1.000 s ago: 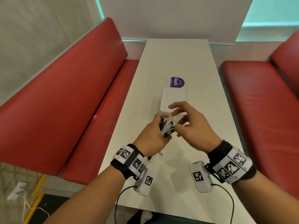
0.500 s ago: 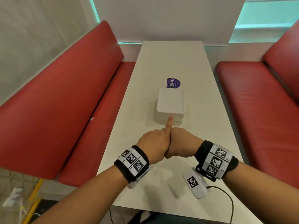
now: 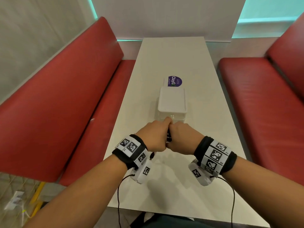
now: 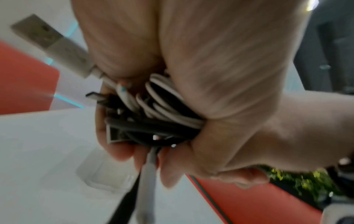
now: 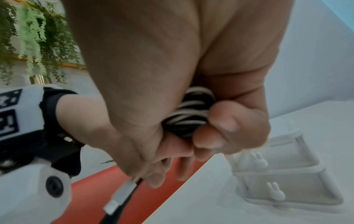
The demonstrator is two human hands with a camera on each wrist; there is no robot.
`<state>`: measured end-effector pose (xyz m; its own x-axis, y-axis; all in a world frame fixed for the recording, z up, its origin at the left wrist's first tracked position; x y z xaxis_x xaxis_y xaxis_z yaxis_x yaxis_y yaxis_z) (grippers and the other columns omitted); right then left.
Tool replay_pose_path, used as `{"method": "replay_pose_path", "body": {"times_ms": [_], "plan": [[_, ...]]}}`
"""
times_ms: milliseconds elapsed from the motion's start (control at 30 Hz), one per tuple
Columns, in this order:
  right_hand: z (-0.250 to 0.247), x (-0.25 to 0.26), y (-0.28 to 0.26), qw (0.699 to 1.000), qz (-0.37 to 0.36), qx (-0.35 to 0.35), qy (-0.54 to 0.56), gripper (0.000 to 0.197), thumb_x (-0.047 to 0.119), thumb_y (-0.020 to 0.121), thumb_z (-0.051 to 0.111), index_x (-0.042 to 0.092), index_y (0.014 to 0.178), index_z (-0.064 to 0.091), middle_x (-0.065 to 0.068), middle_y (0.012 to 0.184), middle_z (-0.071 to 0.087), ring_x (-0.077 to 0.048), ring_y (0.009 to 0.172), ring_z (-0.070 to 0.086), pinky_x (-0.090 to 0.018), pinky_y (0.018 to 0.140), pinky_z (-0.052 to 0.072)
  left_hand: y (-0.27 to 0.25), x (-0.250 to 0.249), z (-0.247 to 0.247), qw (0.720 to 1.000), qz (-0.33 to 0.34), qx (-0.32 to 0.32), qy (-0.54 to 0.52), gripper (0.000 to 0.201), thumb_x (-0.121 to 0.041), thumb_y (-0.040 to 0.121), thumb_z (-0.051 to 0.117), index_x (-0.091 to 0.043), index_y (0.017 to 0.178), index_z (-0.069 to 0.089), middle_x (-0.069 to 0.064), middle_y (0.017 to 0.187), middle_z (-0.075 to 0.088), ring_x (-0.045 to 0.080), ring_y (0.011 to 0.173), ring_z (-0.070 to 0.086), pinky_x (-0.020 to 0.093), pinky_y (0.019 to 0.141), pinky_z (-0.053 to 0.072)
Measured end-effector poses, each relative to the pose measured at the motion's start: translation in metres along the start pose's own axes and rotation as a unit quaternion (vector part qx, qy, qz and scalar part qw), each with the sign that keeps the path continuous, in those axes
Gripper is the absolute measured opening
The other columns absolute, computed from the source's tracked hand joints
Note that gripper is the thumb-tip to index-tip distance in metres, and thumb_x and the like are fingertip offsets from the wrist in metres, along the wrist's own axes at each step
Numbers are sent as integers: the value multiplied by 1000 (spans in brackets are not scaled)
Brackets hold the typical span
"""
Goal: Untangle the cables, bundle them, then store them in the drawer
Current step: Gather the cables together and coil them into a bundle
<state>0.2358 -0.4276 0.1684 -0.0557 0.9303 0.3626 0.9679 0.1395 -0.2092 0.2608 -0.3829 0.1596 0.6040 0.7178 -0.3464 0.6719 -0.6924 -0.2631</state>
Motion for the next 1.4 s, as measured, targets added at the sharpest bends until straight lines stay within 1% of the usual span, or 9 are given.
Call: {"method": "replay_pose_path", "body": {"times_ms": [167,300,433,533,633,833,1100,1267,1400], "plan": [[-4,-6,-3,999,11,-16,-39,35,22,89,63,7,119,55,-7,87,59,-24,67,54,-34,58,45,2,9,-1,993,-21,37,-114,78,-21,61,89,-26,124,44,-4,95,67,17,79,68,32,62,57],[-8,-6,0,999,9,-19,-46,15,16,88,62,12,102,56,3,77,44,-18,61,47,-25,50,34,1,-4,0,999,-10,11,-46,93,-26,62,90,-25,138,36,-5,106,68,18,89,67,38,76,59],[-6,-10,2,999,6,-23,-31,25,10,82,65,12,100,48,6,69,46,-19,64,52,-22,48,33,3,-8,0,999,-25,-13,19,66,-9,80,67,-12,136,32,-2,85,59,21,72,61,36,58,48],[-2,-12,2,1000,14,-10,-14,50,16,77,70,10,118,42,2,74,57,-18,64,57,-27,51,43,3,-13,6,999,-25,3,27,83,-12,80,67,-9,147,17,-4,77,54,21,67,58,34,55,44],[0,-18,0,998,42,-20,-49,41,25,79,68,13,116,53,2,75,56,-21,63,57,-31,55,46,4,-13,10,999,-30,29,20,98,-10,79,68,-12,155,6,10,118,57,25,74,62,38,60,51],[12,-13,-9,996,21,-10,-82,21,34,84,60,18,98,59,5,67,44,-21,59,48,-28,52,36,3,-11,12,985,-19,164,-48,66,-17,70,85,-12,125,48,6,105,68,23,88,67,34,72,56],[-2,0,-10,996,-18,-18,-91,23,26,83,57,25,105,62,2,73,51,-26,63,52,-28,52,37,-25,1,21,821,-85,352,-442,40,-9,84,74,-10,120,56,18,106,63,34,86,69,45,74,59],[-2,-10,-6,997,12,5,-71,11,21,79,60,19,88,65,5,70,56,-19,58,55,-25,47,37,-6,-4,22,966,-36,205,-151,55,-32,57,98,-15,98,67,14,88,74,21,68,68,38,65,59],[14,-11,-3,995,20,52,-87,22,15,82,63,20,65,50,4,62,49,-13,51,46,-24,47,36,2,2,22,995,-78,60,11,34,-38,65,87,-23,89,69,-6,79,68,17,69,66,31,64,56]]}}
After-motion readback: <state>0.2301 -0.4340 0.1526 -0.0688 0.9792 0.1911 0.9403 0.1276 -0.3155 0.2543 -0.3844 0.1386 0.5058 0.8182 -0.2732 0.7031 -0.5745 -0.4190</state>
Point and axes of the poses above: each hand's wrist, its own y-axis towards the middle knuckle, its own z-axis out of the palm, x = y × z, the point moved 10 cm from there along y, towards the middle knuckle
